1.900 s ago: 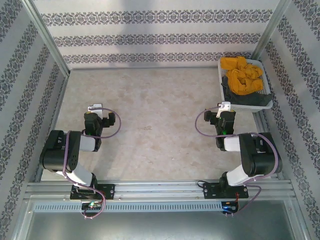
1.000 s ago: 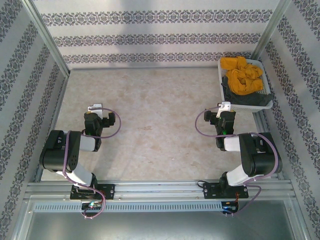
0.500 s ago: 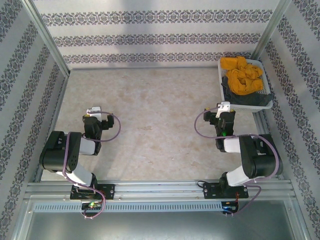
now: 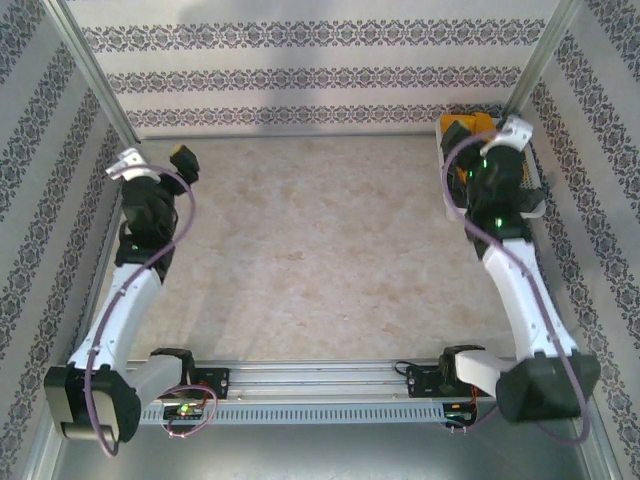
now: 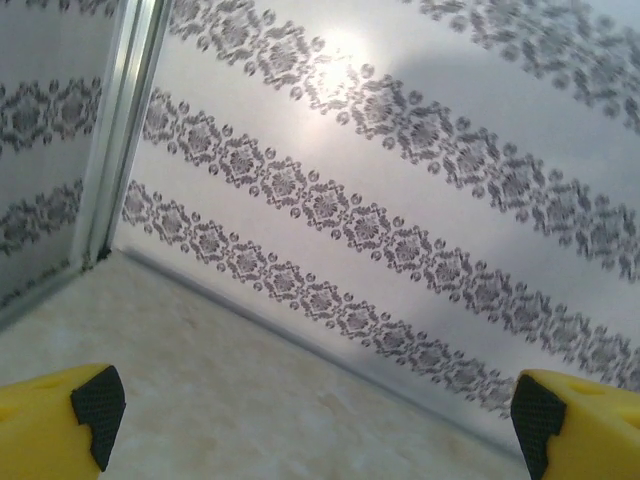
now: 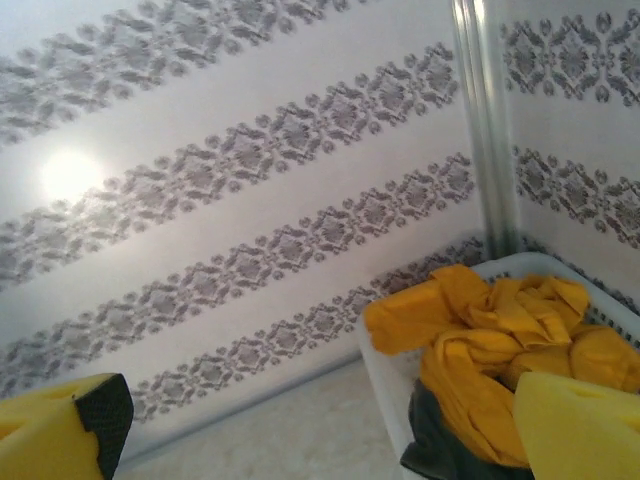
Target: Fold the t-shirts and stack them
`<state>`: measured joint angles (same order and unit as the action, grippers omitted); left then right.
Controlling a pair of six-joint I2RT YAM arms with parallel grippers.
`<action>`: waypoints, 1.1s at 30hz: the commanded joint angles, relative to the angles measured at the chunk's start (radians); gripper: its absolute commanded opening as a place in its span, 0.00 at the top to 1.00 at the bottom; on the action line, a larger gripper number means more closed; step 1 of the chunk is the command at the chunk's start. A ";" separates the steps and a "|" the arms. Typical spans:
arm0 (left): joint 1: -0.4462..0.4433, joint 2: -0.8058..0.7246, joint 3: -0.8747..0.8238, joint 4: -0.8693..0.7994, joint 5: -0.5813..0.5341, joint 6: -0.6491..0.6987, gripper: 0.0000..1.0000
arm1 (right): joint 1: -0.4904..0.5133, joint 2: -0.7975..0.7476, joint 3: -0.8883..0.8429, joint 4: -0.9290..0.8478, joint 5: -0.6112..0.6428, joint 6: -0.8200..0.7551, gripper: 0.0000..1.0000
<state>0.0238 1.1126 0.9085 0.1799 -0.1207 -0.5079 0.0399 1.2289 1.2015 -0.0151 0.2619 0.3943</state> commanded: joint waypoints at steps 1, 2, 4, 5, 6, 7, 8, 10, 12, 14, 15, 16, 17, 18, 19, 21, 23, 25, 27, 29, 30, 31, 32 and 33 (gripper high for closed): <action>-0.013 0.172 0.139 -0.311 0.259 -0.215 0.00 | -0.011 0.205 0.244 -0.505 0.133 0.092 0.02; -0.030 0.208 0.185 -0.337 0.288 -0.212 0.00 | -0.030 0.259 0.314 -0.567 0.146 0.100 0.02; -0.088 0.279 0.271 -0.392 0.337 -0.192 0.00 | -0.079 0.398 0.458 -0.686 0.141 0.132 0.02; -0.118 0.299 0.302 -0.412 0.343 -0.179 0.00 | -0.101 0.452 0.500 -0.709 0.123 0.145 0.02; -0.156 0.318 0.331 -0.431 0.345 -0.161 0.00 | -0.123 0.507 0.541 -0.723 0.096 0.157 0.02; -0.191 0.331 0.353 -0.444 0.350 -0.151 0.00 | -0.142 0.564 0.585 -0.737 0.071 0.166 0.02; -0.218 0.340 0.364 -0.446 0.356 -0.147 0.01 | -0.155 0.615 0.627 -0.753 0.051 0.168 0.02; -0.272 0.351 0.372 -0.434 0.377 -0.148 0.04 | -0.173 0.735 0.733 -0.785 0.013 0.161 0.03; -0.308 0.352 0.360 -0.418 0.385 -0.158 0.07 | -0.183 0.835 0.817 -0.804 -0.020 0.159 0.05; -0.331 0.346 0.334 -0.396 0.397 -0.179 0.11 | -0.190 0.916 0.878 -0.807 -0.049 0.169 0.08; -0.339 0.341 0.319 -0.388 0.404 -0.191 0.13 | -0.193 0.952 0.902 -0.805 -0.055 0.178 0.09; -0.345 0.333 0.305 -0.382 0.410 -0.201 0.14 | -0.196 0.985 0.924 -0.805 -0.053 0.188 0.09; -0.350 0.325 0.296 -0.379 0.413 -0.209 0.16 | -0.198 1.006 0.937 -0.801 -0.053 0.197 0.10; -0.352 0.312 0.286 -0.381 0.415 -0.218 0.18 | -0.201 1.033 0.945 -0.788 -0.061 0.208 0.11; -0.351 0.299 0.274 -0.383 0.415 -0.227 0.19 | -0.205 1.058 0.954 -0.777 -0.071 0.222 0.12; -0.351 0.270 0.257 -0.392 0.405 -0.230 0.21 | -0.214 1.104 0.974 -0.758 -0.095 0.247 0.14; -0.352 0.246 0.248 -0.410 0.393 -0.224 0.22 | -0.222 1.145 0.998 -0.754 -0.105 0.275 0.19; -0.351 0.229 0.251 -0.435 0.385 -0.215 0.24 | -0.230 1.169 1.017 -0.747 -0.105 0.292 0.26; -0.351 0.220 0.256 -0.455 0.381 -0.207 0.26 | -0.234 1.165 1.001 -0.709 -0.099 0.307 0.32; -0.352 0.217 0.260 -0.465 0.378 -0.204 0.27 | -0.236 1.143 0.972 -0.655 -0.092 0.314 0.42; -0.351 0.216 0.260 -0.466 0.379 -0.205 0.28 | -0.236 1.123 0.947 -0.615 -0.096 0.316 0.49; -0.352 0.219 0.263 -0.465 0.383 -0.205 0.28 | -0.236 1.101 0.919 -0.572 -0.099 0.318 0.55; -0.352 0.221 0.261 -0.463 0.384 -0.205 0.29 | -0.236 1.081 0.896 -0.537 -0.101 0.321 0.59; -0.352 0.225 0.260 -0.459 0.387 -0.208 0.30 | -0.236 1.061 0.875 -0.504 -0.102 0.325 0.61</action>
<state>-0.3210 1.3418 1.1614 -0.2481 0.2726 -0.7162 -0.1905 2.3638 2.1239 -0.6384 0.1631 0.6930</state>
